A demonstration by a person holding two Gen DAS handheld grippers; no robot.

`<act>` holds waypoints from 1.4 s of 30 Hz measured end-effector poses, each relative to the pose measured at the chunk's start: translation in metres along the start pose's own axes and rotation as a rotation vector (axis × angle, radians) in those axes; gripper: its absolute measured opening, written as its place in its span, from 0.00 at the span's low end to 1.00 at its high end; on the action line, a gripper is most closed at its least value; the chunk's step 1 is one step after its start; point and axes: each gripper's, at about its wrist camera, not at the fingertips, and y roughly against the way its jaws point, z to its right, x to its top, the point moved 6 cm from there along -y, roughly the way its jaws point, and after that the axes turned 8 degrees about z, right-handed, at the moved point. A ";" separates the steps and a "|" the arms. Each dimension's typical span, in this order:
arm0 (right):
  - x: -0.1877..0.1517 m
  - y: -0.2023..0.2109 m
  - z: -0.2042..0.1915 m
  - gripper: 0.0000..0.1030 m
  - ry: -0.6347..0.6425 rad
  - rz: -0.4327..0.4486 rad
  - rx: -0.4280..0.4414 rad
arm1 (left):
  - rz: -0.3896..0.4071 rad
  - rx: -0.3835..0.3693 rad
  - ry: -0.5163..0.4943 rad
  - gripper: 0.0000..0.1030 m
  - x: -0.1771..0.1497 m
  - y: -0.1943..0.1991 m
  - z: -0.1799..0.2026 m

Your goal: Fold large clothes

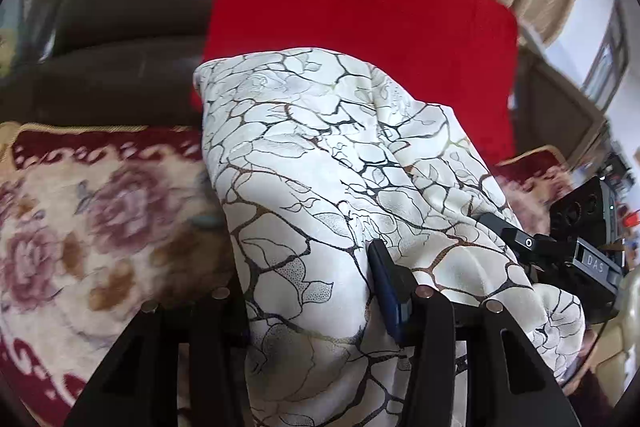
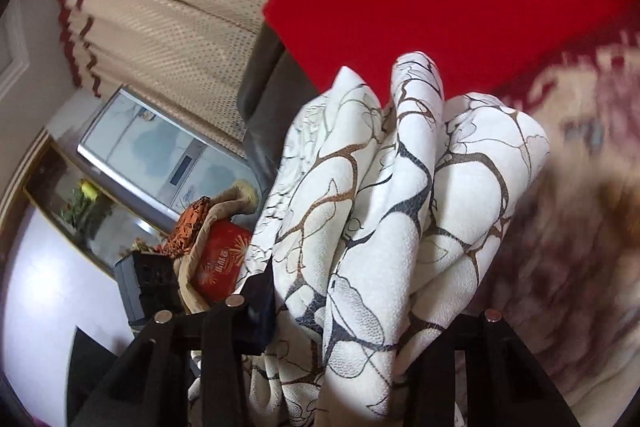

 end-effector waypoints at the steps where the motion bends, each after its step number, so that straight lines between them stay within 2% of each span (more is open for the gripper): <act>1: -0.010 -0.007 0.008 0.42 -0.035 -0.017 -0.017 | -0.028 0.026 0.000 0.51 -0.008 -0.006 -0.005; 2: -0.019 -0.013 0.018 0.42 -0.065 -0.041 -0.047 | -0.071 0.074 -0.009 0.56 -0.022 -0.017 -0.012; 3: -0.027 -0.020 0.032 0.42 -0.091 -0.066 -0.096 | -0.092 0.124 -0.025 0.68 -0.031 -0.024 -0.018; 4: -0.032 -0.023 0.042 0.42 -0.106 -0.082 -0.142 | -0.117 0.176 -0.043 0.69 -0.039 -0.032 -0.021; 6: -0.046 -0.028 0.066 0.48 -0.143 -0.126 -0.228 | -0.104 0.171 -0.057 0.69 -0.039 -0.028 -0.013; 8: -0.045 -0.019 0.068 0.56 -0.129 -0.116 -0.273 | -0.073 0.185 -0.097 0.71 -0.038 -0.021 0.001; 13: -0.032 0.013 0.041 0.58 0.036 -0.042 -0.341 | -0.010 0.216 -0.119 0.72 -0.050 0.017 0.004; 17: -0.031 0.043 0.003 0.58 0.249 0.068 -0.464 | 0.044 0.253 -0.114 0.72 -0.048 0.058 -0.001; 20: -0.027 0.067 -0.035 0.58 0.392 0.164 -0.444 | 0.054 0.284 -0.134 0.72 -0.052 0.073 -0.008; 22: -0.032 0.073 -0.051 0.57 0.455 0.177 -0.407 | 0.037 0.307 -0.161 0.72 -0.059 0.063 -0.010; 24: -0.045 0.061 -0.066 0.53 0.499 0.125 -0.374 | 0.042 0.313 -0.165 0.72 -0.062 0.058 -0.012; 25: -0.053 0.056 -0.065 0.42 0.519 0.094 -0.382 | 0.048 0.307 -0.171 0.72 -0.064 0.056 -0.013; 26: -0.062 0.048 -0.059 0.34 0.546 0.050 -0.419 | 0.045 0.304 -0.178 0.73 -0.066 0.052 -0.014; 28: -0.086 0.022 -0.019 0.34 0.553 -0.107 -0.556 | -0.009 0.285 -0.166 0.74 -0.076 0.038 -0.019; 29: -0.094 0.017 -0.003 0.34 0.528 -0.155 -0.584 | -0.034 0.275 -0.145 0.74 -0.082 0.033 -0.020; 30: -0.099 0.016 0.012 0.34 0.485 -0.180 -0.600 | -0.024 0.277 -0.137 0.74 -0.081 0.034 -0.020; 33: -0.092 0.024 -0.003 0.34 0.529 -0.161 -0.625 | 0.026 0.286 -0.165 0.73 -0.072 0.048 -0.016; 34: -0.089 0.025 -0.013 0.38 0.556 -0.144 -0.637 | 0.036 0.290 -0.164 0.73 -0.068 0.055 -0.014; 36: -0.086 0.033 -0.029 0.38 0.588 -0.124 -0.658 | 0.061 0.275 -0.151 0.73 -0.063 0.069 -0.012; 42: -0.076 0.062 -0.077 0.38 0.707 -0.047 -0.718 | 0.210 0.319 -0.155 0.78 -0.043 0.127 -0.002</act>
